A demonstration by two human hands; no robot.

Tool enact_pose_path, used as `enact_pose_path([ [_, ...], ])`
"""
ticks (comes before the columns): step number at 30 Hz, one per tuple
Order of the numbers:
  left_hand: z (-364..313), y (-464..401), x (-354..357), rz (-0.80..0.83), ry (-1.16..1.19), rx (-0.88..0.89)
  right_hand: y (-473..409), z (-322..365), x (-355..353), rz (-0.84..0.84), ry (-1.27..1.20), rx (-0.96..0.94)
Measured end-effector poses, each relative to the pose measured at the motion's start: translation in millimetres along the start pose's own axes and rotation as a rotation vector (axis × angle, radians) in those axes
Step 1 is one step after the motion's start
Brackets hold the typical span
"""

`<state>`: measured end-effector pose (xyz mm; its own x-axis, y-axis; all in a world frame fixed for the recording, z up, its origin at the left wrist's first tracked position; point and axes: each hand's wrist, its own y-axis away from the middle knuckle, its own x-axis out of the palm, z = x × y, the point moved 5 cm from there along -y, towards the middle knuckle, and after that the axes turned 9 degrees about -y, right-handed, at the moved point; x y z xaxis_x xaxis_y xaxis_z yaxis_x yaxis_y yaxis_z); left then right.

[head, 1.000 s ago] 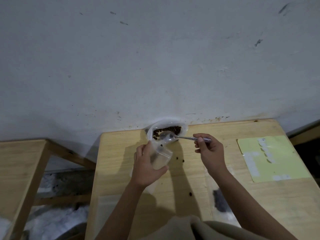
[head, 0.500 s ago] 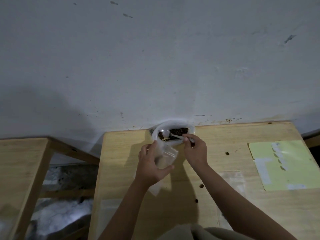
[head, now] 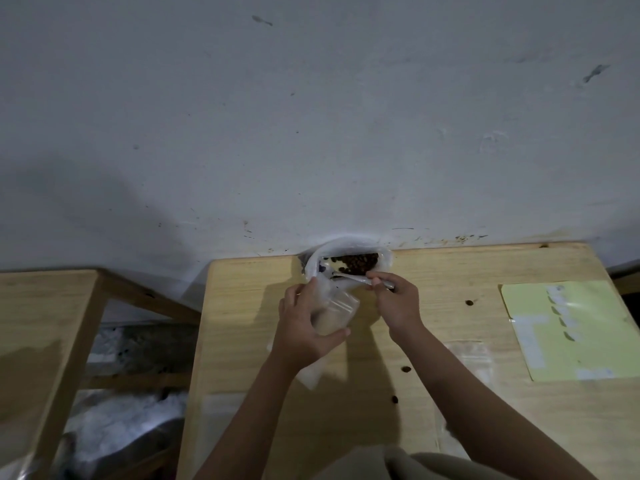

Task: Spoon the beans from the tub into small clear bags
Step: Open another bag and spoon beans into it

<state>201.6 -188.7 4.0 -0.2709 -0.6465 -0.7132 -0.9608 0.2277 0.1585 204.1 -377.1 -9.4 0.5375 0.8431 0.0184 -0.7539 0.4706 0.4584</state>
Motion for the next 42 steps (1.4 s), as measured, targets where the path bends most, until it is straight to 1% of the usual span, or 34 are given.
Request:
enact_pose_path([
  [4,-1,4,-1,0.001,-0.016,0.000,7,-5,-17,-0.077,-0.073,0.094],
  [8,2,9,-3,-0.008,-0.026,-0.009,17,1,-35,-0.100,-0.112,0.083],
  [15,5,17,0,-0.027,-0.108,-0.018,41,29,-60,-0.014,-0.077,-0.088],
  [21,-6,19,1,-0.082,-0.064,0.028,67,52,-62,0.132,0.111,-0.335],
  [24,-12,20,0,-0.144,-0.037,0.026,71,60,-62,0.102,0.098,-0.429],
  [28,-15,24,-3,-0.207,0.001,0.004,61,62,-59,0.025,0.045,-0.449],
  [31,-19,27,-9,-0.281,0.049,0.044,47,55,-49,0.027,0.127,-0.424],
  [34,-25,30,-14,-0.339,0.088,0.095,31,44,-34,0.048,0.253,-0.354],
  [39,-30,33,-17,-0.364,0.102,0.115,19,37,-19,0.087,0.353,-0.227],
  [40,-30,33,-18,-0.373,0.102,0.115,21,38,-21,0.051,0.413,-0.247],
  [42,-31,35,-19,-0.389,0.114,0.109,33,46,-28,-0.041,0.525,-0.406],
])
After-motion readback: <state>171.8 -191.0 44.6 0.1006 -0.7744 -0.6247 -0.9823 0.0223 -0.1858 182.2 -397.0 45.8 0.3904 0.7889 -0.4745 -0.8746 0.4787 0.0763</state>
